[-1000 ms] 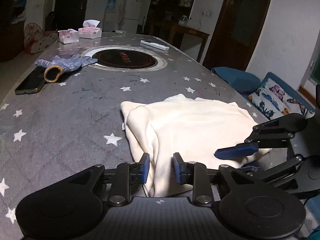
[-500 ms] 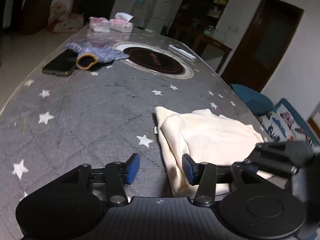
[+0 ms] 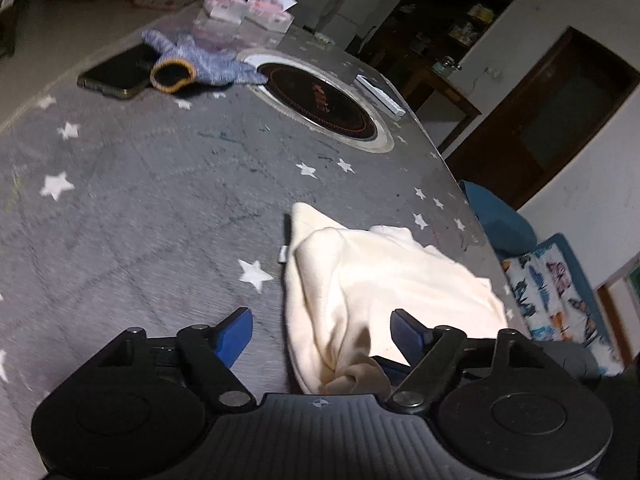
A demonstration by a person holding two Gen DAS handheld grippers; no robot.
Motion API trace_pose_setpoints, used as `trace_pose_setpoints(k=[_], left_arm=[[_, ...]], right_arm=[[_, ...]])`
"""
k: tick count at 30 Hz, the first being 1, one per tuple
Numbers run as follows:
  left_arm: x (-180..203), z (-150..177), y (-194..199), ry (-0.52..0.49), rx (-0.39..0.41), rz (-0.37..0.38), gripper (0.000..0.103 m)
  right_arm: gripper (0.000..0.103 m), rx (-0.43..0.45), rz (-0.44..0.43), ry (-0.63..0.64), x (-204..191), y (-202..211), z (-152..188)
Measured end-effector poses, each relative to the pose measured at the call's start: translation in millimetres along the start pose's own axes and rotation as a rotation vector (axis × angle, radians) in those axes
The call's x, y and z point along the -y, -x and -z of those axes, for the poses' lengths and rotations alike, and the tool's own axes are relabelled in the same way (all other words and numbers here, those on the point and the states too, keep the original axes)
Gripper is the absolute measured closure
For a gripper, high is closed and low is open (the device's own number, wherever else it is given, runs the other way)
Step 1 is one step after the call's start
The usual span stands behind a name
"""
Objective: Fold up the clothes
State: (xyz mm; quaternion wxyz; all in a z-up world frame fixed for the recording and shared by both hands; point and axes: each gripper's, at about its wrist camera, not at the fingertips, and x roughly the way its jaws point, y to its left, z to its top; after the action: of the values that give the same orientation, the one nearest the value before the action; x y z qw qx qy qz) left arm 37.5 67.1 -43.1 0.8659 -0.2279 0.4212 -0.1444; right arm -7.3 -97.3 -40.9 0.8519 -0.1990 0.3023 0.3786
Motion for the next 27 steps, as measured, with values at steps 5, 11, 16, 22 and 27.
trace_pose_setpoints(k=[5, 11, 16, 22, 27], left_arm=[[3.3, -4.1, -4.3, 0.078, -0.016, 0.022, 0.022], [6.3, -6.9, -14.6, 0.175, -0.06, 0.057, 0.023], [12.1, -7.0, -23.6, 0.204, -0.09, 0.098, 0.031], [14.6, -5.7, -32.8, 0.213, -0.112, 0.109, 0.061], [16.7, -1.8, -38.1, 0.185, -0.119, 0.082, 0.076]], right_arm=[[0.089, 0.038, -0.01, -0.052, 8.0, 15.3, -0.9], [0.09, 0.077, -0.025, -0.099, 16.2, 31.7, 0.0], [0.09, 0.098, -0.039, -0.125, 20.4, 40.5, 2.4], [0.09, 0.113, -0.054, -0.142, 21.8, 45.1, 6.7], [0.09, 0.103, -0.076, -0.173, 28.4, 45.5, 12.9]])
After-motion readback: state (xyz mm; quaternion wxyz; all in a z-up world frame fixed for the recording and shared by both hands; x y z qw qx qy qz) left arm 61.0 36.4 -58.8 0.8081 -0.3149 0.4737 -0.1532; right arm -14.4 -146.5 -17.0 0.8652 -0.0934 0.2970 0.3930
